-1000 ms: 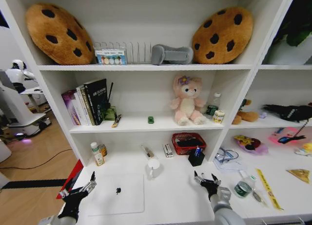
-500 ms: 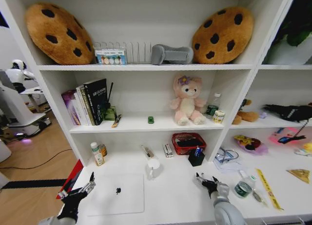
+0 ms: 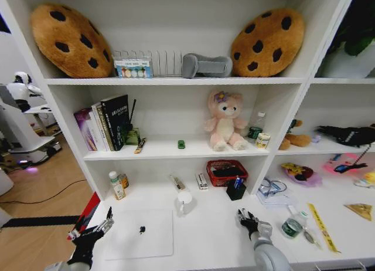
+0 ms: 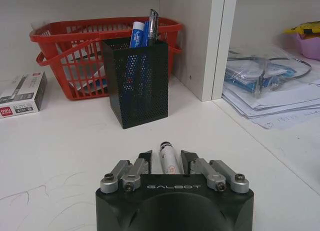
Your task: Organize the objects on the table.
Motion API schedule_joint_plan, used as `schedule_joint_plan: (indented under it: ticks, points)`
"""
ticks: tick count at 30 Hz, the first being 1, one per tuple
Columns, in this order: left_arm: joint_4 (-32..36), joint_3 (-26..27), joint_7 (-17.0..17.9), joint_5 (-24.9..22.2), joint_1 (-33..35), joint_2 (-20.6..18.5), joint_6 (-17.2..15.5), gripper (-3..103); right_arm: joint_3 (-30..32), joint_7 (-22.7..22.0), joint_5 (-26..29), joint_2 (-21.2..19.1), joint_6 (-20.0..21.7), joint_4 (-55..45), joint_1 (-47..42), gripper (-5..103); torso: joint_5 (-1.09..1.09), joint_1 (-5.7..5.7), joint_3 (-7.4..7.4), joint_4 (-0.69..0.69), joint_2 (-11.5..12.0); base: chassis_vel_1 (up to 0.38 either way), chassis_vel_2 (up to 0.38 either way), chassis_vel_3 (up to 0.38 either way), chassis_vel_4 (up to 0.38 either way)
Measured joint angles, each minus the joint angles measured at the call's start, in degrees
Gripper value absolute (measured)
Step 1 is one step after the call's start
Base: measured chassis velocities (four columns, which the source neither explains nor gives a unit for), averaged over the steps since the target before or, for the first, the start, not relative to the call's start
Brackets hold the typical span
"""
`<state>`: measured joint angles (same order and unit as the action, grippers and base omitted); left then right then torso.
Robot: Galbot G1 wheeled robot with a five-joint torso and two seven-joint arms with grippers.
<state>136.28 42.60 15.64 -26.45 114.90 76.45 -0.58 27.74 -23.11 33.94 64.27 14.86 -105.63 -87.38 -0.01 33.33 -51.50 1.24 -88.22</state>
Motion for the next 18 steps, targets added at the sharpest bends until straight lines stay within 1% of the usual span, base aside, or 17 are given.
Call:
schedule_joint_plan:
  ticks: [1,2,3,5,7,10,11,12,14,15,17,18]
  points:
    - [0.00,0.00,0.00,0.00,0.00,0.00,0.00,100,0.00,0.00,0.00,0.00,0.00,0.00,0.00,37,0.00,0.00,0.00,0.00,0.00,0.000,0.000,0.000,0.000]
    - [0.06,0.01,0.00,-0.02,0.07,-0.05,0.00,100,0.00,0.03,-0.15,0.00,-0.07,-0.03,-0.16,27,0.00,0.00,0.00,0.00,0.00,0.000,0.000,0.000,0.000]
    - [0.06,0.01,0.00,-0.02,0.12,-0.06,0.00,100,0.00,0.03,-0.26,0.09,-0.07,-0.17,-0.21,21,0.00,0.00,0.00,0.00,0.00,0.000,0.000,0.000,0.000]
    - [0.06,0.01,0.00,-0.01,0.12,-0.06,0.01,100,-0.01,0.03,-0.28,0.12,-0.07,-0.19,-0.21,21,0.01,0.00,0.00,0.00,0.00,0.000,0.000,0.000,0.000]
    - [0.06,-0.08,0.00,0.03,0.13,0.06,0.11,100,-0.01,0.03,-0.43,0.18,-0.06,-0.48,-0.20,12,0.02,0.00,0.00,0.00,0.00,0.000,0.000,0.000,0.000]
    - [0.06,-0.08,0.00,0.04,0.13,0.07,0.15,100,-0.01,0.21,-1.31,-0.04,-0.60,-0.80,-0.24,12,0.02,0.00,0.00,0.00,0.00,0.000,0.000,0.000,0.000]
    - [0.06,-0.04,0.00,0.04,0.14,0.07,0.16,100,0.00,1.14,-3.37,-0.30,-2.65,-0.91,-0.23,12,0.02,0.00,0.00,0.00,0.00,0.000,0.000,0.000,0.000]
    - [0.06,-0.04,0.00,0.04,0.14,0.07,0.16,100,0.00,1.14,-3.37,-0.30,-2.65,-0.91,-0.23,12,0.02,0.00,0.00,0.00,0.00,0.000,0.000,0.000,0.000]
    - [0.06,-0.01,0.00,0.04,0.13,0.06,0.17,100,0.00,3.13,-8.88,-0.67,-7.80,-0.86,0.42,12,0.01,0.00,0.00,0.01,0.00,0.000,0.000,0.000,0.000]
    - [0.06,-0.01,0.00,0.04,0.13,0.06,0.17,100,0.00,3.13,-8.88,-0.67,-7.80,-0.86,0.42,12,0.01,0.00,0.00,0.01,0.00,0.000,0.000,0.000,0.000]
    - [0.07,-0.05,0.00,0.05,0.12,0.14,0.17,100,-0.35,4.69,-16.45,-0.81,-14.55,0.16,2.72,12,0.01,0.00,0.00,0.01,0.00,0.000,0.000,0.000,0.000]
    - [0.07,-0.16,0.01,0.15,0.13,0.29,0.17,100,-0.69,5.28,-21.06,-0.37,-18.39,1.63,5.04,12,-0.02,0.00,0.00,-0.01,0.00,0.000,0.000,0.000,0.000]
